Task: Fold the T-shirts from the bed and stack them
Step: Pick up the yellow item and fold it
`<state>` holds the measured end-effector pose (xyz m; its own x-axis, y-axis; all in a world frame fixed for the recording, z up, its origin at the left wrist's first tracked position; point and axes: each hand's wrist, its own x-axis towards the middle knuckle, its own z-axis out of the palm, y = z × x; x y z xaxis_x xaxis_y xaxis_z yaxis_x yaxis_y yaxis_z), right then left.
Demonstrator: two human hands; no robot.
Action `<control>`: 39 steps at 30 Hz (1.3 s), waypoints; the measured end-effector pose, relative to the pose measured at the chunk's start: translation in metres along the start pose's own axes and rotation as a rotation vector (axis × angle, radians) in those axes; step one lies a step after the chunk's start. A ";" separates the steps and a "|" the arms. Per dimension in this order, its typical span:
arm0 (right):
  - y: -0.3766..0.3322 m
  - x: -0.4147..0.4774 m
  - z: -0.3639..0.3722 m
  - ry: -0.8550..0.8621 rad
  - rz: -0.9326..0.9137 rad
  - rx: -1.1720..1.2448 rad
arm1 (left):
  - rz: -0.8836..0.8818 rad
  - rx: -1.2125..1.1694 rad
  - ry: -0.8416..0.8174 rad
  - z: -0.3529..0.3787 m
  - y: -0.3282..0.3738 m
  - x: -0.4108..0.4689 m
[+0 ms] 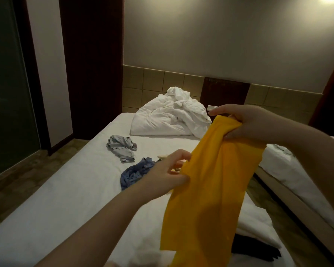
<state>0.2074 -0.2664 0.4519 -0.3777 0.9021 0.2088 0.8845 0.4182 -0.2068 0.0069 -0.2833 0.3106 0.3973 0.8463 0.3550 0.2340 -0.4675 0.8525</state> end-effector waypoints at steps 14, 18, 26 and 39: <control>0.004 0.002 0.007 -0.079 -0.029 0.006 | 0.076 0.079 0.179 0.002 0.010 0.003; 0.001 0.003 0.009 -0.087 -0.043 0.006 | 0.026 0.154 0.034 0.002 0.009 0.000; 0.004 0.001 0.008 -0.085 -0.057 0.016 | -0.027 0.127 0.000 0.004 -0.013 -0.007; 0.008 0.002 0.006 -0.057 -0.056 0.012 | -0.249 0.084 -0.028 0.013 -0.035 -0.018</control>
<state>0.2124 -0.2604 0.4449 -0.4419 0.8816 0.1660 0.8584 0.4693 -0.2074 0.0028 -0.2855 0.2694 0.3421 0.9311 0.1263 0.4003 -0.2660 0.8770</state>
